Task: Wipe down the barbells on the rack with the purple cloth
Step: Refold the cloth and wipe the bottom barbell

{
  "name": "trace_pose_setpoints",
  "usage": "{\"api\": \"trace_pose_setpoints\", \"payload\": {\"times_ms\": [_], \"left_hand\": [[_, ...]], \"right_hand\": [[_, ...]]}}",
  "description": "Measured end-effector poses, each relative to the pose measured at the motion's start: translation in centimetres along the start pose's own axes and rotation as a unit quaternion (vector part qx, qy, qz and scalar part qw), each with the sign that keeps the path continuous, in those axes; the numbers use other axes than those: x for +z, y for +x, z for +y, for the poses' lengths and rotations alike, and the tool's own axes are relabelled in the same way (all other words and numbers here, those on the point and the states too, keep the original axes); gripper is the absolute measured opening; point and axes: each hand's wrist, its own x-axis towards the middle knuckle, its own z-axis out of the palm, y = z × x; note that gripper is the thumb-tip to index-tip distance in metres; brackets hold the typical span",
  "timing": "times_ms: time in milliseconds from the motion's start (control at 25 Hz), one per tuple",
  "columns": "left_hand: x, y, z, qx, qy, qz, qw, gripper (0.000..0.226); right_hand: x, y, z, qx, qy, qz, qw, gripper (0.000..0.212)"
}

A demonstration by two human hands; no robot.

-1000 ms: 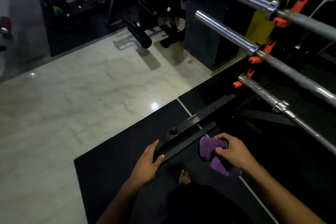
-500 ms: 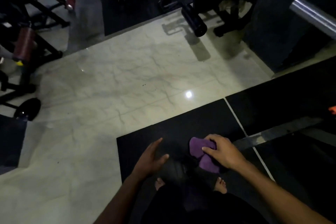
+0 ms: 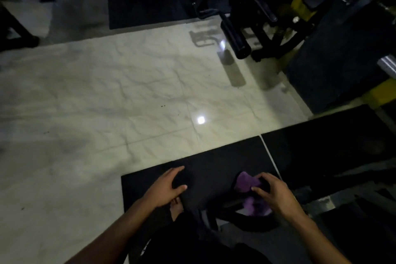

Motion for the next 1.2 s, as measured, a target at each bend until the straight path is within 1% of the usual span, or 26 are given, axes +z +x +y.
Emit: {"api": "trace_pose_setpoints", "payload": {"times_ms": [80, 160, 320, 440, 480, 560, 640, 680, 760, 840, 880, 920, 960, 1000, 1040, 1080, 1120, 1160, 1200], "left_hand": [[-2.4, 1.7, -1.0, 0.017, 0.024, 0.011, 1.000, 0.071], [-3.8, 3.8, -1.4, 0.028, 0.054, 0.014, 0.998, 0.070], [-4.1, 7.9, 1.7, 0.042, 0.069, -0.001, 0.997, 0.064], [-3.3, 10.0, 6.5, 0.094, 0.060, -0.050, 0.992, 0.061], [-3.0, 10.9, 8.5, 0.116, 0.061, -0.076, 0.988, 0.061], [-2.4, 13.2, 13.1, 0.171, 0.060, -0.108, 0.978, 0.067], [-1.3, 15.7, 18.9, 0.222, 0.040, -0.129, 0.966, 0.078], [-0.6, 17.0, 22.1, 0.247, 0.031, -0.139, 0.959, 0.085], [0.6, 18.9, 28.6, 0.290, 0.046, -0.170, 0.941, 0.097], [2.7, 21.3, 35.6, 0.339, 0.112, -0.242, 0.902, 0.102], [3.8, 22.7, 38.9, 0.355, 0.159, -0.281, 0.877, 0.100], [4.8, 24.0, 42.1, 0.360, 0.192, -0.322, 0.854, 0.092], [5.9, 25.2, 45.0, 0.355, 0.207, -0.362, 0.837, 0.078], [7.1, 26.2, 47.7, 0.354, 0.209, -0.393, 0.822, 0.061], [8.4, 27.3, 49.8, 0.366, 0.211, -0.403, 0.811, 0.046], [9.6, 28.0, 51.5, 0.382, 0.212, -0.400, 0.806, 0.038], [10.6, 28.5, 52.8, 0.392, 0.207, -0.392, 0.806, 0.037], [11.9, 29.2, 53.9, 0.400, 0.201, -0.383, 0.808, 0.043], [13.1, 30.0, 54.8, 0.406, 0.195, -0.371, 0.813, 0.050]], "right_hand": [[-0.8, 0.7, -2.6, 0.011, 0.031, 0.028, 0.999, 0.013], [-1.6, 1.2, -4.4, 0.028, 0.072, 0.077, 0.994, 0.011], [-2.6, 1.0, -5.3, 0.057, 0.151, 0.179, 0.971, 0.015], [-3.4, 0.5, -4.8, 0.084, 0.243, 0.251, 0.933, 0.011], [-3.8, 0.3, -4.3, 0.101, 0.281, 0.272, 0.915, 0.008], [-4.9, 0.2, -3.0, 0.126, 0.363, 0.302, 0.872, 0.005], [-6.6, 0.1, -1.0, 0.141, 0.429, 0.314, 0.835, 0.005], [-7.6, 0.2, 0.2, 0.141, 0.448, 0.316, 0.824, 0.006], [-9.8, 0.6, 2.1, 0.124, 0.449, 0.303, 0.831, 0.007], [-12.7, 0.9, 4.4, 0.093, 0.431, 0.306, 0.844, 0.006], [-14.2, 1.0, 5.3, 0.082, 0.412, 0.312, 0.852, 0.009], [-15.8, 1.0, 6.2, 0.078, 0.393, 0.319, 0.859, 0.012], [-17.2, 0.9, 7.1, 0.088, 0.375, 0.334, 0.860, 0.012], [-18.5, 0.7, 8.3, 0.101, 0.368, 0.355, 0.853, 0.009], [-19.7, 0.4, 9.5, 0.120, 0.362, 0.382, 0.842, 0.009], [-20.6, 0.2, 10.7, 0.144, 0.368, 0.410, 0.822, 0.011], [-21.3, -0.1, 11.9, 0.173, 0.380, 0.439, 0.796, 0.013], [-21.8, -0.5, 13.2, 0.208, 0.389, 0.478, 0.759, 0.015], [-22.0, -0.9, 14.5, 0.244, 0.400, 0.521, 0.713, 0.015]]}}
